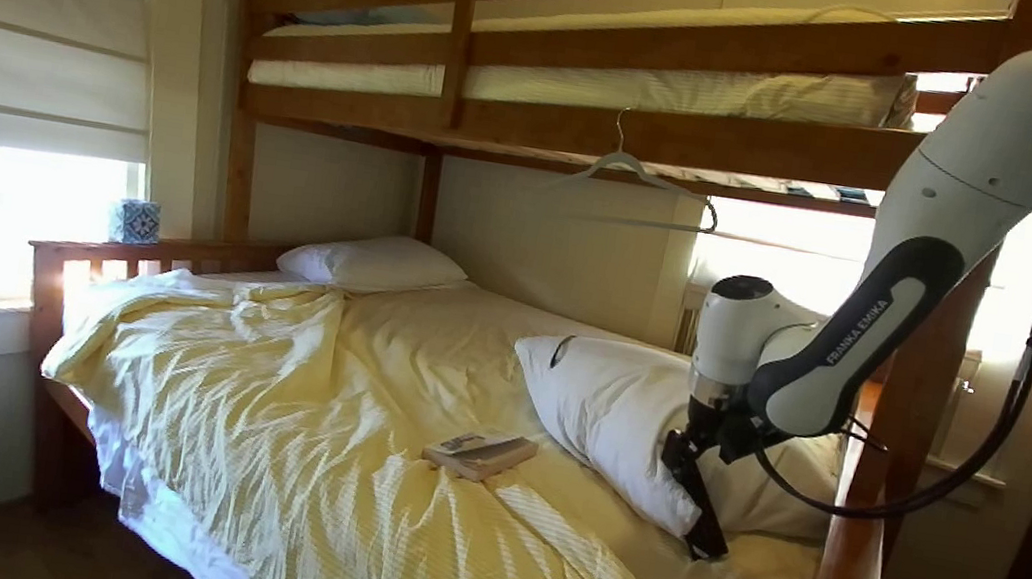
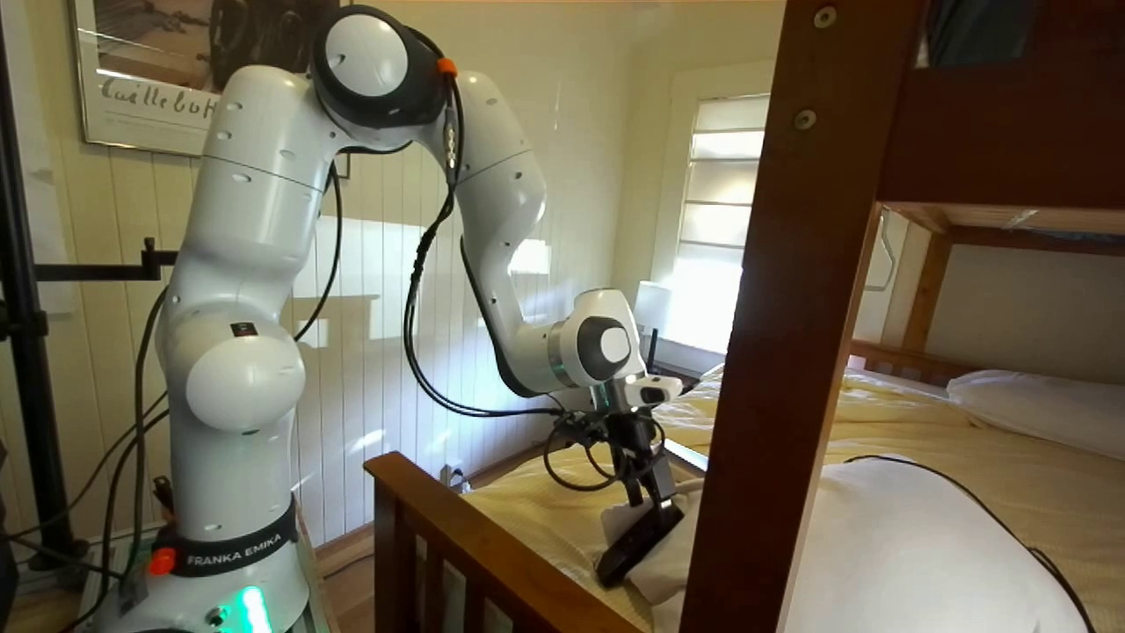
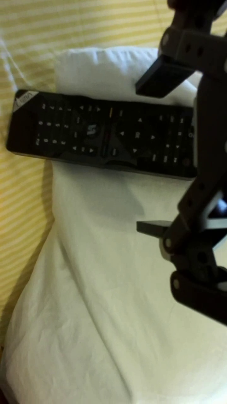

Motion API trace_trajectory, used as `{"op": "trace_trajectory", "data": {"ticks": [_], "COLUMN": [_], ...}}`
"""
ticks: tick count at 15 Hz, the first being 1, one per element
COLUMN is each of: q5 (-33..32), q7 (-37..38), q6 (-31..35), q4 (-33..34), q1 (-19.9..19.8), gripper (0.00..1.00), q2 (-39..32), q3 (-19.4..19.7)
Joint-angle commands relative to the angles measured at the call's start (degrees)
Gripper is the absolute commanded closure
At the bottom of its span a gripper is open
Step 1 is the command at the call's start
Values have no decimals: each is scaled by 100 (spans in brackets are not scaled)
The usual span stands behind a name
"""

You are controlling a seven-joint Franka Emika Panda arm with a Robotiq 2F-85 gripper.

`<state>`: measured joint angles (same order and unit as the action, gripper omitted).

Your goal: Put the remote control on the footboard of the bed.

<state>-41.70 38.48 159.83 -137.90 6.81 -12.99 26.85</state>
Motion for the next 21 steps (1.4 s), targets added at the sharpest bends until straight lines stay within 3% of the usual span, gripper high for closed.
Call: {"op": "trace_trajectory", "data": {"ticks": [1, 8, 16, 21], "q5": [-271, -519, -728, -518], "q7": [266, 317, 284, 284], "q6": [-92, 122, 88, 129], "q4": [9, 257, 502, 663], "q1": [-304, -551, -437, -346], "gripper": [0, 0, 0, 0], "q2": [-5, -335, -520, -768], "q3": [-199, -248, -457, -392]}}
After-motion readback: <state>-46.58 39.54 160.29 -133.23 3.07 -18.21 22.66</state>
